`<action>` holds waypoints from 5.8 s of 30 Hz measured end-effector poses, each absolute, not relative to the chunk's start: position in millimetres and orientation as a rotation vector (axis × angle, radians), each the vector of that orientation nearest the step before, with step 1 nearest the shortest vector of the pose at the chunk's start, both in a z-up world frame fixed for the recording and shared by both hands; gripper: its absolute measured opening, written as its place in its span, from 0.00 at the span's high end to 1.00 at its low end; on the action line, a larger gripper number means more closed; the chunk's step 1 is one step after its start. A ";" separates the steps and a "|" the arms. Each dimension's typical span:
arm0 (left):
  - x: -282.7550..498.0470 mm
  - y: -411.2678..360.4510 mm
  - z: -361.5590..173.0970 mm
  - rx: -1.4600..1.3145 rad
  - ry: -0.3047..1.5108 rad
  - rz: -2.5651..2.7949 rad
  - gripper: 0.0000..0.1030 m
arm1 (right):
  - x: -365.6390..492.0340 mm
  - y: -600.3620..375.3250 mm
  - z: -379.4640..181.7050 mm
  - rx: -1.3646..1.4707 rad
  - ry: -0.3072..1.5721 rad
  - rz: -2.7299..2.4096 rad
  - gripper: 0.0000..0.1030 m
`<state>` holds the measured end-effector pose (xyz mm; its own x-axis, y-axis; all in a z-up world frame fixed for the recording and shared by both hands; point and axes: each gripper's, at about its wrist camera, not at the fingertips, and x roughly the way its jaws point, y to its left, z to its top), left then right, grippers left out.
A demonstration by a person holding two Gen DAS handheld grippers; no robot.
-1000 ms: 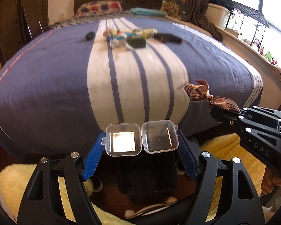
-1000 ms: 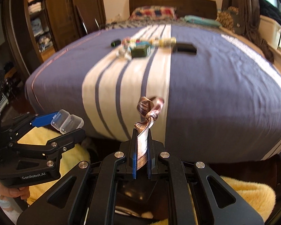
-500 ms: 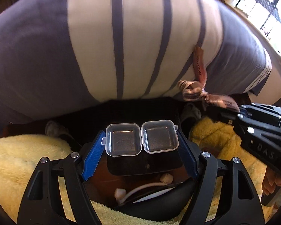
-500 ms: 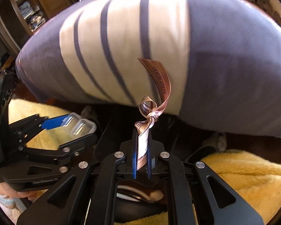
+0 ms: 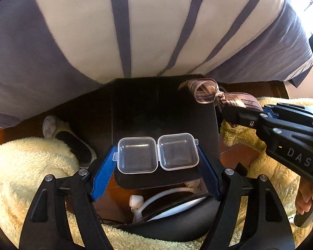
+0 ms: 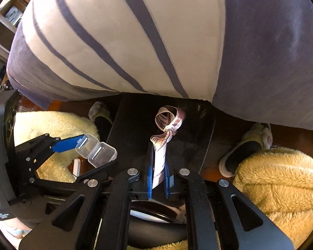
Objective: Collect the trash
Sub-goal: 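Open both tools to drop the case and tag into the bin, then raise both open tools back over the items on the bed, then grasp the white strap with the left tool while the right tool grasps the black box, then carry the white strap and black box down to the black bin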
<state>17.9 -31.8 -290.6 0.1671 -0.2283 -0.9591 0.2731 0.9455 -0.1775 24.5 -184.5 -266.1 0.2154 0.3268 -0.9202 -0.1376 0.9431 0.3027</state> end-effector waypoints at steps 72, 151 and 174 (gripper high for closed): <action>210.6 -16.3 -96.3 0.081 0.881 -0.279 0.69 | 221.9 -251.6 -70.5 0.080 0.775 0.058 0.08; -14.7 -23.8 -132.5 0.035 0.941 -0.432 0.99 | -8.0 -206.4 -117.8 0.065 0.886 0.257 0.31; 6.8 -41.4 -272.4 0.037 1.315 -0.460 0.99 | 1.2 -203.2 -251.8 0.206 1.277 0.265 0.31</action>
<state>6.8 -41.4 -272.4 0.1768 -0.3044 -0.9360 0.3457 0.9096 -0.2305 1.2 -203.2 -251.8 0.2661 0.3080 -0.9134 -0.0812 0.9514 0.2971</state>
